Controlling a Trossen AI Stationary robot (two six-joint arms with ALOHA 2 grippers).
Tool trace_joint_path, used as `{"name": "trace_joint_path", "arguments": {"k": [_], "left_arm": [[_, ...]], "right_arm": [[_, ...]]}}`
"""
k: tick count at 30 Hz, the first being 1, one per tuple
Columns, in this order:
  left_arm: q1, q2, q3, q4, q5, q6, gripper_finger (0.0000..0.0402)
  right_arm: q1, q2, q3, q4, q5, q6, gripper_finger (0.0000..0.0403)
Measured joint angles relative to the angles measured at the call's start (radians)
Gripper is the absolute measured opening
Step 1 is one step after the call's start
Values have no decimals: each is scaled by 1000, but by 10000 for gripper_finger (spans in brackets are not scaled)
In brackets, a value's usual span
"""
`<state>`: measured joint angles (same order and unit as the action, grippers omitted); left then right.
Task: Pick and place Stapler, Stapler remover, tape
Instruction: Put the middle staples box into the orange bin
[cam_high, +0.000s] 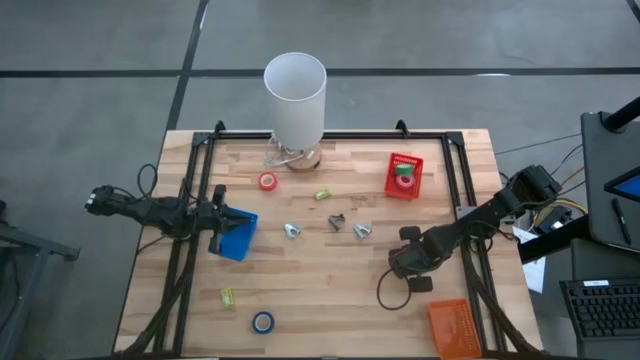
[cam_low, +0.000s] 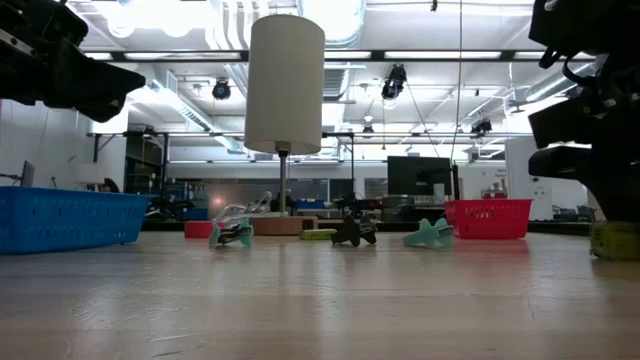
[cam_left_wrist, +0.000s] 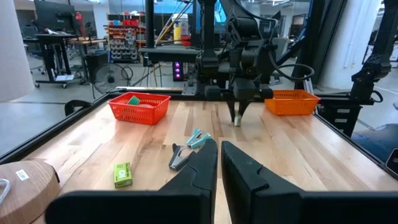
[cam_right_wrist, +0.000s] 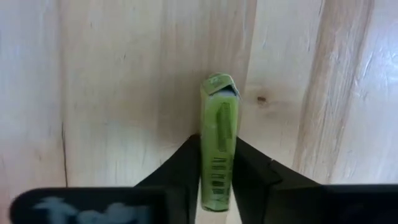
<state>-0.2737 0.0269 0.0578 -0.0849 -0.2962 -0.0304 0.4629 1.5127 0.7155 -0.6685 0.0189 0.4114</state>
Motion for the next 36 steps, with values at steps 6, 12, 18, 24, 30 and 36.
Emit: {"name": "trace_joint_path", "arguments": {"k": [6,12,18,24,30,36], "left_arm": [[0,0,0,0,0,0,26],[0,0,0,0,0,0,26],[0,0,0,0,0,0,26],[0,0,0,0,0,0,26],[0,0,0,0,0,0,26],[0,0,0,0,0,0,26]], "right_arm": [[0,1,18,-10,-27,1,38],[11,1,109,-89,-108,63,55],[91,1,228,-210,-149,113,47],[212,1,320,-324,-146,229,48],[340,1,359,-398,-123,389,54],[475,0,365,-397,-124,560,46]]}}
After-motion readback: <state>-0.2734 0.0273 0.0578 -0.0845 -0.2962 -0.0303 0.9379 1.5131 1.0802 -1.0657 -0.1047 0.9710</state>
